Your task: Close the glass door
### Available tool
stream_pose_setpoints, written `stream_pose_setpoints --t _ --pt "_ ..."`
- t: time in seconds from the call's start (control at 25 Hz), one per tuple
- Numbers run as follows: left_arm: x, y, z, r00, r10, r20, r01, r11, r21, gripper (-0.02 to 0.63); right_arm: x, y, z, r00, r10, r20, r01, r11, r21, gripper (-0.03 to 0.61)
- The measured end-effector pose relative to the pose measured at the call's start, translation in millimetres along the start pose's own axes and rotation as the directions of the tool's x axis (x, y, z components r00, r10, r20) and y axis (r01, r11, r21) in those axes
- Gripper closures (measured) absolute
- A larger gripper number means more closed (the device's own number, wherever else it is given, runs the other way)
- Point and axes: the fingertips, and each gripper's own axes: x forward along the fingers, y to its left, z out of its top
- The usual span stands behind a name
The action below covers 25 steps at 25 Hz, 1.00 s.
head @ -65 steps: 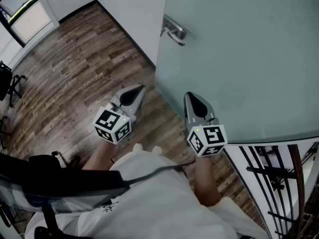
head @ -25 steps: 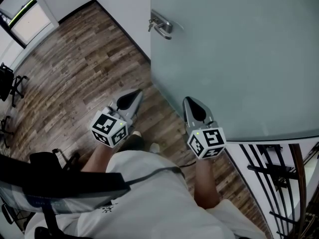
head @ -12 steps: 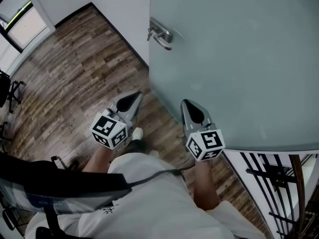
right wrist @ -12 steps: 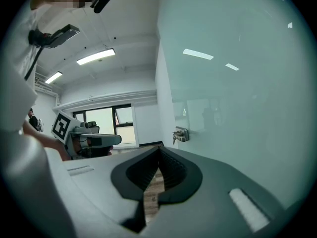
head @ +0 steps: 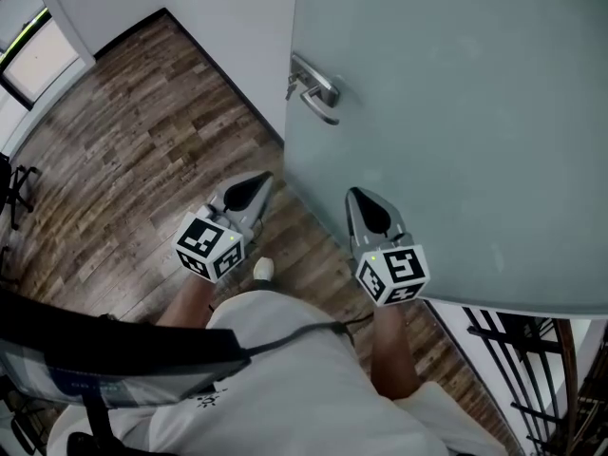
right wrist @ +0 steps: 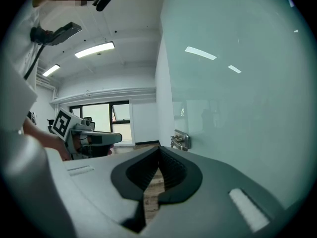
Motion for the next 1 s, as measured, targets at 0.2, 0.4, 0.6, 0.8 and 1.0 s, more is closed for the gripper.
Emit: stream_pose_setpoints --t 0.2,0.4,0.6,0.8,1.0 --pt "15 28 1 0.999 -0.037 -0.009 0.037 0.999 -0.009 0.608 29 -2 6 1.000 -0.027 -0.011 0.027 1.000 -0.008 0.569" --pt "26 46 3 0.996 -0.083 -0.009 0.083 0.996 -0.015 0.608 49 -3 7 0.998 -0.059 -0.026 0.059 0.998 -0.013 0.569" --pt "33 64 2 0.993 -0.115 -0.011 0.114 0.993 -0.020 0.609 66 -9 10 0.995 -0.100 -0.027 0.099 0.995 -0.024 0.569" --pt "40 77 6 0.991 -0.131 -0.009 0.130 0.991 -0.023 0.608 78 -17 16 0.991 -0.130 -0.026 0.129 0.991 -0.026 0.569" --pt "50 76 9 0.992 -0.123 -0.008 0.122 0.992 -0.028 0.608 88 -24 21 0.995 -0.100 -0.026 0.099 0.995 -0.029 0.569"
